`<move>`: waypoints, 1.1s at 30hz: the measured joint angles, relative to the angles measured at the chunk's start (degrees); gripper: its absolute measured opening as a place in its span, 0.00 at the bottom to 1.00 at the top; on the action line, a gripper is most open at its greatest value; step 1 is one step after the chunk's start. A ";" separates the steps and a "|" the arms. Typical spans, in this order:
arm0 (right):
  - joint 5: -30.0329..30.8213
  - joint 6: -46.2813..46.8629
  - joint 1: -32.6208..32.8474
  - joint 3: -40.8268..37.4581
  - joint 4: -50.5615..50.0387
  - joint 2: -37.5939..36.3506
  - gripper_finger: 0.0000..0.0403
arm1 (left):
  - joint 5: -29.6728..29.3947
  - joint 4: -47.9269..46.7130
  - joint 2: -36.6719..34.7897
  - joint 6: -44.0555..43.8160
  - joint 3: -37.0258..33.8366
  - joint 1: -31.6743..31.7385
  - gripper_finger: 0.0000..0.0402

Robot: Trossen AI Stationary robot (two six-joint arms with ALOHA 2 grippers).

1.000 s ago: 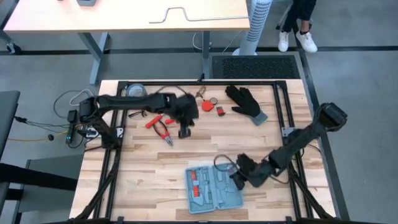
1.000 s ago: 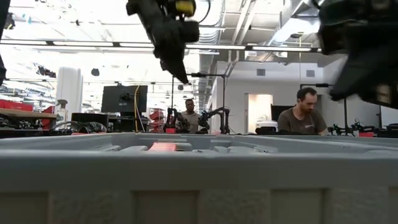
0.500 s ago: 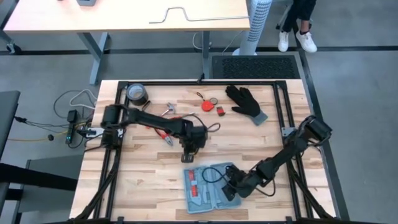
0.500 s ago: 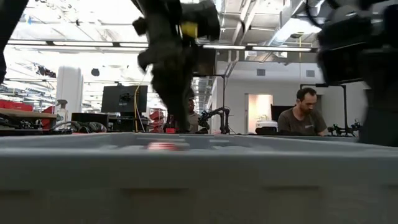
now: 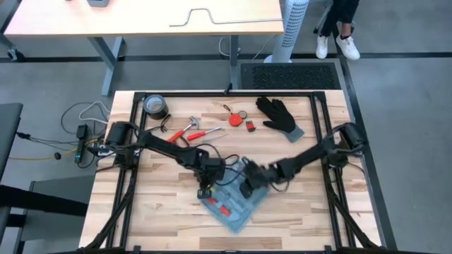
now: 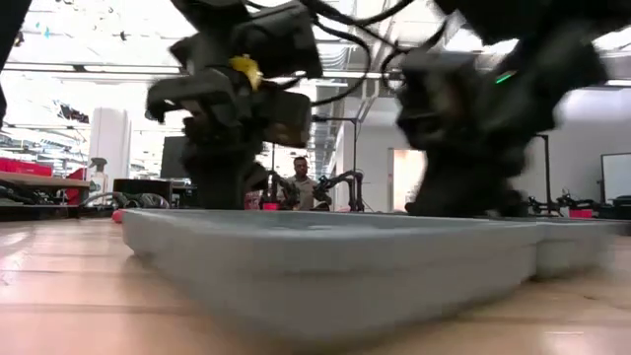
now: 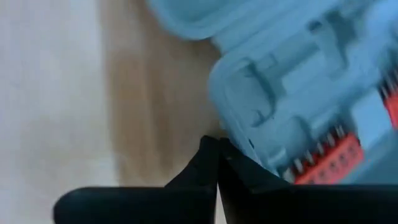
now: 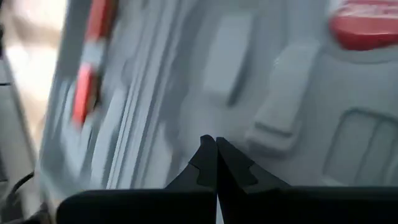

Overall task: Prefit tool cases
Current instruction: Remove the right orange screwdriver bits from the gray prefit tool case

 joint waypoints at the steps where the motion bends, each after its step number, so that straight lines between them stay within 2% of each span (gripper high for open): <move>1: -0.26 -1.78 -1.87 -0.02 -0.15 0.04 0.00 | 0.52 1.51 -1.05 -1.78 -1.65 -0.39 0.00; 6: -4.57 -10.74 -10.63 -0.11 0.67 0.07 0.00 | -0.42 11.50 -6.83 -12.46 -10.52 -2.81 0.00; 8: -7.89 -13.96 -13.89 -0.17 2.13 0.15 0.00 | -3.05 14.60 -8.88 -16.15 -13.69 -3.85 0.00; 11: -8.55 -16.85 -18.30 -0.13 3.96 0.14 0.00 | -5.97 17.06 -11.56 -20.62 -17.36 -5.18 0.00; 16: -13.18 -19.48 -24.88 -0.16 7.02 0.15 0.00 | -9.79 19.47 -15.54 -25.53 -20.58 -6.96 0.00; 19: -13.39 -20.86 -27.11 -0.13 9.24 -0.18 0.00 | -11.48 21.34 -17.08 -26.41 -21.01 -7.48 0.00; 26: -10.99 -24.47 -25.71 0.48 8.34 -10.30 0.00 | -13.11 22.03 -17.17 -26.02 -20.94 -7.46 0.00; 29: -7.73 -24.99 -22.96 0.37 0.22 -15.36 0.00 | -13.56 21.84 -17.15 -25.17 -20.94 -7.47 0.00; 33: -0.30 -21.53 -16.89 0.39 -13.94 -20.62 0.00 | -17.62 21.50 -17.69 -23.96 -20.93 -7.40 0.00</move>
